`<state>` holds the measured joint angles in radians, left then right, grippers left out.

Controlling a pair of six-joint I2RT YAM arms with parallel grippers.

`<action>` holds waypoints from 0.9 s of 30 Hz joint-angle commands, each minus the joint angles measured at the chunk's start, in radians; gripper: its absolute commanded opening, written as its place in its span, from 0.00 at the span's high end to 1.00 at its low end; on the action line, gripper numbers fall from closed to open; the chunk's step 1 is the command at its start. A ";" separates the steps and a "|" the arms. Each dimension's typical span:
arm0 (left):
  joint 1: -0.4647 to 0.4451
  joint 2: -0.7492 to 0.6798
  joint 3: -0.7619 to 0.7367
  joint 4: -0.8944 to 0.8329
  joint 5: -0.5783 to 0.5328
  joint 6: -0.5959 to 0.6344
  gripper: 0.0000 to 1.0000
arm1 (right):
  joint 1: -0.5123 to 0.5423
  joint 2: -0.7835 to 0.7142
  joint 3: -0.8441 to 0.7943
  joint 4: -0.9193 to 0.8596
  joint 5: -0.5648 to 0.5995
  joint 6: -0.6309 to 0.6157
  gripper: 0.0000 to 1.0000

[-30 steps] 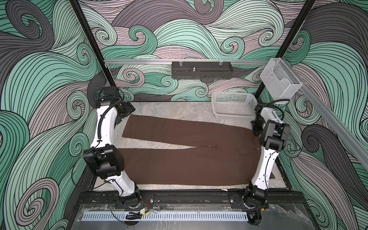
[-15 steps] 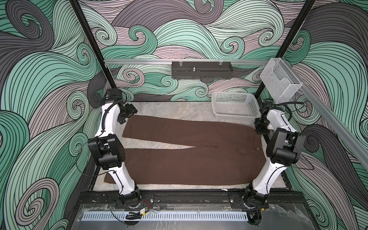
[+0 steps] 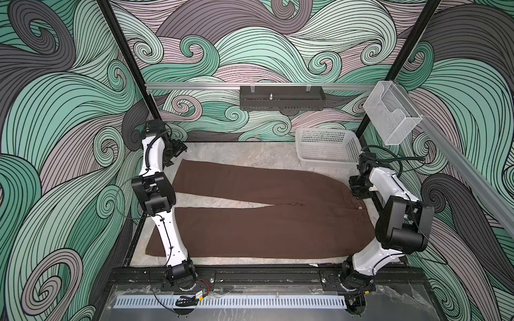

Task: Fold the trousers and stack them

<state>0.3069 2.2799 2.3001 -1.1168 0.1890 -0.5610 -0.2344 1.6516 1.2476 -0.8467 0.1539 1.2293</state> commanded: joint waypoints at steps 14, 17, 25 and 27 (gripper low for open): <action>-0.015 0.258 0.123 0.109 0.078 -0.265 0.12 | 0.072 -0.155 -0.147 0.038 0.016 -0.103 0.98; -0.021 0.304 0.143 0.108 0.049 -0.285 0.12 | 0.072 -0.175 -0.157 0.039 0.036 -0.117 0.98; -0.010 0.323 0.108 -0.001 -0.106 -0.262 0.11 | 0.043 -0.223 -0.205 0.038 0.049 -0.129 0.98; -0.003 0.310 0.065 -0.012 -0.104 -0.271 0.11 | 0.018 -0.229 -0.225 0.042 0.040 -0.129 0.98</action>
<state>0.2924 2.5866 2.4096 -1.0382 0.1493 -0.8215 -0.1890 1.4403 1.0481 -0.7883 0.1741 1.1114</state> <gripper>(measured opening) 0.892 0.112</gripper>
